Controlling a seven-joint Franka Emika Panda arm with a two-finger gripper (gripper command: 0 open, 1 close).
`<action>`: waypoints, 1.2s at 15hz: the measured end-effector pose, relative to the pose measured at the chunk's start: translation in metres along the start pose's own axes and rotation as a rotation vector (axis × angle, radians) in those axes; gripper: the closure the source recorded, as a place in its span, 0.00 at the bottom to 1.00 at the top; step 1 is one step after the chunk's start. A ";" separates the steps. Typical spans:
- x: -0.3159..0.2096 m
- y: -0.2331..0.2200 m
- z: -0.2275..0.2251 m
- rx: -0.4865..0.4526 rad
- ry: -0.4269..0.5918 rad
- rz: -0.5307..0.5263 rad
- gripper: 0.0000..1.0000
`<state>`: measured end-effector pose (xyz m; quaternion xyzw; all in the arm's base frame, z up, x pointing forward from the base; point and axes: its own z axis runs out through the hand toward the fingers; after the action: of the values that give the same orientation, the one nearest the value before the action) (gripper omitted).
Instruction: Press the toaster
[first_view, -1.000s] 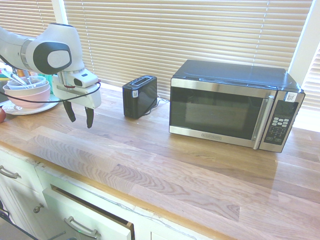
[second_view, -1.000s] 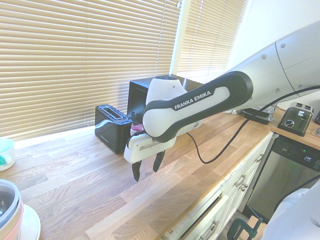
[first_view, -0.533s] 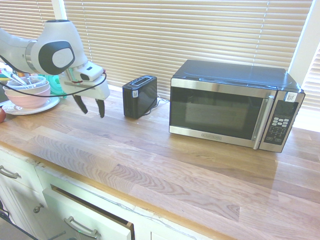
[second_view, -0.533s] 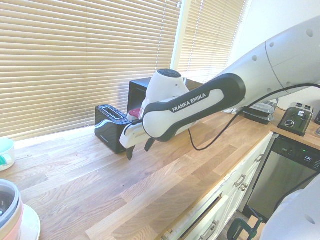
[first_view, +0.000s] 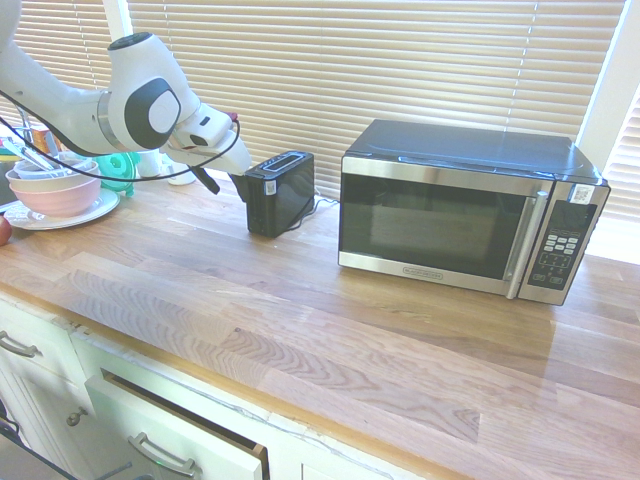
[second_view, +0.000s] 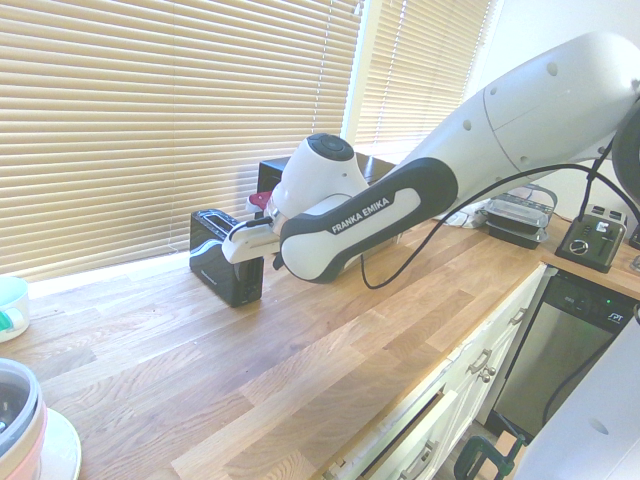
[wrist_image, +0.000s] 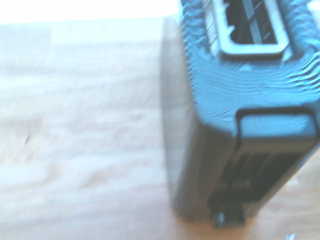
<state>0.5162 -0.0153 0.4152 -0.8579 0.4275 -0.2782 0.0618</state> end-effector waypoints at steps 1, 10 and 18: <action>0.000 -0.001 -0.001 0.009 0.014 0.012 0.00; 0.012 0.003 -0.018 0.041 0.096 -0.037 0.00; 0.032 -0.033 -0.024 -0.005 0.127 -0.087 0.00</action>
<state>0.5416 -0.0157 0.4604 -0.8564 0.3936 -0.3335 0.0205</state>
